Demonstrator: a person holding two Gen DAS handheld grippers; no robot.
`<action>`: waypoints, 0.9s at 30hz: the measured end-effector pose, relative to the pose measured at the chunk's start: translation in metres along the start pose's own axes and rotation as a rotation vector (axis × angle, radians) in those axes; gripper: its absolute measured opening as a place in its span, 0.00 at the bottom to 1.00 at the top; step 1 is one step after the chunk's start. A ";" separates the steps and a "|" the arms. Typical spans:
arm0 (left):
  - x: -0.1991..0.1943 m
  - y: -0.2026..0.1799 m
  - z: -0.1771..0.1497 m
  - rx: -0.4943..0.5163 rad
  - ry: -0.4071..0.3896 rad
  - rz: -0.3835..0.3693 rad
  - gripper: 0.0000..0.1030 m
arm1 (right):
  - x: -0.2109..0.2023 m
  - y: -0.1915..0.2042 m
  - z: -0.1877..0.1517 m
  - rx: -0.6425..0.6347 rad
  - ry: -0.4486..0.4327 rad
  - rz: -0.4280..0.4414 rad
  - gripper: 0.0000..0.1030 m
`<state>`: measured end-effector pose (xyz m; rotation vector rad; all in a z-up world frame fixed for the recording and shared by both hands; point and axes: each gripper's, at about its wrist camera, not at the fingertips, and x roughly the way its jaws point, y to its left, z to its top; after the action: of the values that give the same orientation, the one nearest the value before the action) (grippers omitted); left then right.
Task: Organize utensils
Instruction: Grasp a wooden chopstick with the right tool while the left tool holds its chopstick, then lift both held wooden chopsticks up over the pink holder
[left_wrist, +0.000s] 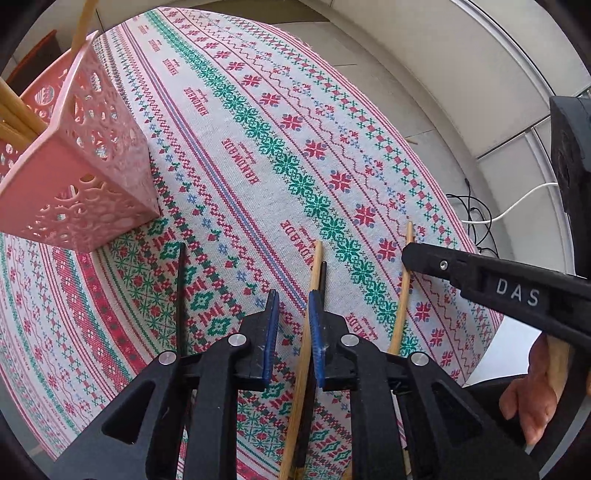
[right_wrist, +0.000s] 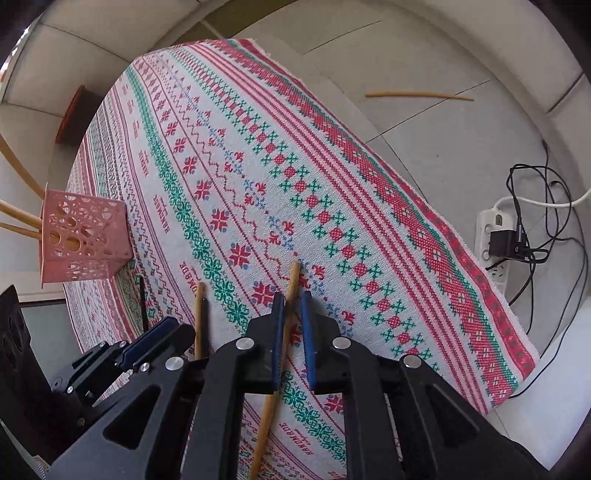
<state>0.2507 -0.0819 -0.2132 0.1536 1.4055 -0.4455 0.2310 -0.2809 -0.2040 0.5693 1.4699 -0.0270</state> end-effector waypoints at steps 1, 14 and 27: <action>0.003 -0.001 0.003 0.002 0.001 0.006 0.16 | -0.001 0.001 -0.001 0.003 -0.003 0.002 0.13; 0.022 -0.024 0.015 0.024 0.023 -0.003 0.18 | 0.000 -0.008 0.005 0.078 0.010 0.094 0.24; 0.036 -0.051 0.006 0.139 0.009 0.140 0.20 | 0.000 -0.001 0.005 0.056 -0.009 0.058 0.27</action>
<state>0.2395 -0.1378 -0.2388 0.3652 1.3629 -0.4265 0.2355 -0.2834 -0.2047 0.6562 1.4466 -0.0251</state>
